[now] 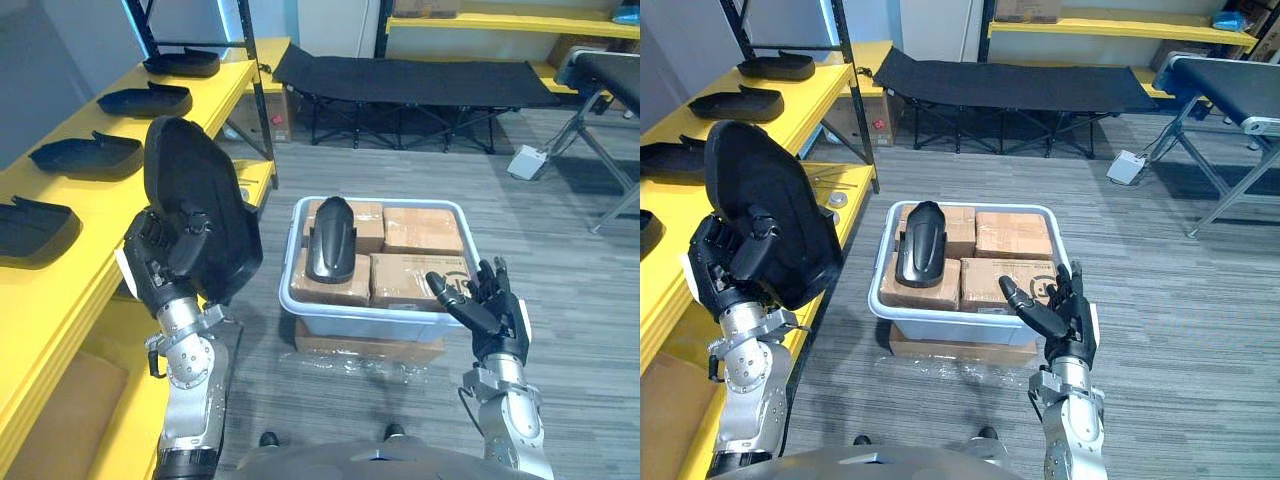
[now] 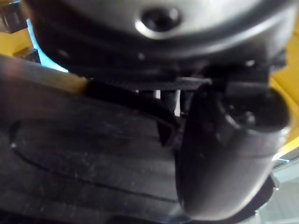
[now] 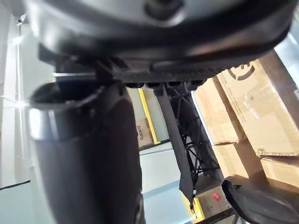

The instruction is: Walk over and take three plastic housings, then place them on the shelf

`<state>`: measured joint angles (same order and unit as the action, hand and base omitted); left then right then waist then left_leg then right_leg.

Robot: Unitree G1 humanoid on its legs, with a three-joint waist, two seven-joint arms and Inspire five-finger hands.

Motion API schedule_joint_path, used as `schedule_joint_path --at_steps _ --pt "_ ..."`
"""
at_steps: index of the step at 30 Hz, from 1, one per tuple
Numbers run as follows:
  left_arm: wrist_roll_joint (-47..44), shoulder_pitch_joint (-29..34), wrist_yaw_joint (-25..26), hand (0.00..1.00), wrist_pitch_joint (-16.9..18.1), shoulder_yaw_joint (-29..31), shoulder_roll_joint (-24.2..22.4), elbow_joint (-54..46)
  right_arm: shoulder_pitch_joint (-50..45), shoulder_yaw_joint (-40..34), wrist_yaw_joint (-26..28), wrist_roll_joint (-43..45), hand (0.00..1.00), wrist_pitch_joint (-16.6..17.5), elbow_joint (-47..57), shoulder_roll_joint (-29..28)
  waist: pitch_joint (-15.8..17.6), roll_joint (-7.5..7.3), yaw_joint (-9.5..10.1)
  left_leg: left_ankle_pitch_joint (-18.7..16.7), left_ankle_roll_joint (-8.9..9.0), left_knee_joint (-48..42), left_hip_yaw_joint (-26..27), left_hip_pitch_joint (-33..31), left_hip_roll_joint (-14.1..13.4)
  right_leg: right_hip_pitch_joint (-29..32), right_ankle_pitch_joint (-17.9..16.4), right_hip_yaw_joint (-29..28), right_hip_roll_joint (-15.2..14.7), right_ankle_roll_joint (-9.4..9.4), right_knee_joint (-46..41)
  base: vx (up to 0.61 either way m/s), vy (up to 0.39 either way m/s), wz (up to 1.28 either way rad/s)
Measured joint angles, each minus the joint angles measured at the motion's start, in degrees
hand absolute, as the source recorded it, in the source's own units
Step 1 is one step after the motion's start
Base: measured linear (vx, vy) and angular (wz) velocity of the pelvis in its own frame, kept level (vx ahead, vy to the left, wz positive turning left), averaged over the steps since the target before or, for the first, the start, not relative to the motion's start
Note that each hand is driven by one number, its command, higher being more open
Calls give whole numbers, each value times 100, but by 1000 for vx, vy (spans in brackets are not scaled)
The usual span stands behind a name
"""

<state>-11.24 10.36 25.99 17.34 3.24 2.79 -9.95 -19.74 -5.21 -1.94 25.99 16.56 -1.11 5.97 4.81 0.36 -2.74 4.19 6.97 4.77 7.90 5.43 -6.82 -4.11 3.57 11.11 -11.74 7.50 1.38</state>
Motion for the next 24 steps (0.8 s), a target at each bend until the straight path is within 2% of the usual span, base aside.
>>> schedule_joint_path --at_steps 5,8,13,17,19,24 --pt "-33 396 -330 0 -4 70 -16 -632 143 72 1 195 100 -4 -84 -7 -33 32 120 11 6 -1 -337 -139 7 -137 -13 390 -2 -9 110 -28 -16 33" --pt "-147 530 -508 0 -5 365 -15 -927 426 198 11 180 100 -144 -235 6 -45 54 246 130 -2 -8 -655 -294 25 -261 -4 729 7 -2 176 12 -33 56" --pt "-664 1115 -945 0 7 1008 -167 -1221 1045 803 -27 -104 100 -215 -557 117 -53 72 750 172 9 -64 -1320 -463 104 -559 -128 1427 10 70 178 0 -43 64" --pt "-905 1641 -1101 0 11 1506 -373 -1238 1520 1105 -6 -159 100 -216 -680 110 -67 58 1135 187 7 -65 -1611 -493 193 -725 -217 1710 -24 99 161 20 -26 44" --pt "-1199 1796 -1220 0 17 1762 -471 -1238 1662 1215 32 -292 100 -237 -717 106 -74 41 1253 177 -5 -75 -1662 -507 214 -732 -285 1760 -44 76 114 14 -12 21" --pt "-1342 1929 -1499 0 17 1927 -521 -1237 1669 1416 68 -539 100 -501 -760 107 -102 -73 1317 57 6 -431 -2091 -734 311 -689 -720 2009 -152 84 -502 4 -27 39"
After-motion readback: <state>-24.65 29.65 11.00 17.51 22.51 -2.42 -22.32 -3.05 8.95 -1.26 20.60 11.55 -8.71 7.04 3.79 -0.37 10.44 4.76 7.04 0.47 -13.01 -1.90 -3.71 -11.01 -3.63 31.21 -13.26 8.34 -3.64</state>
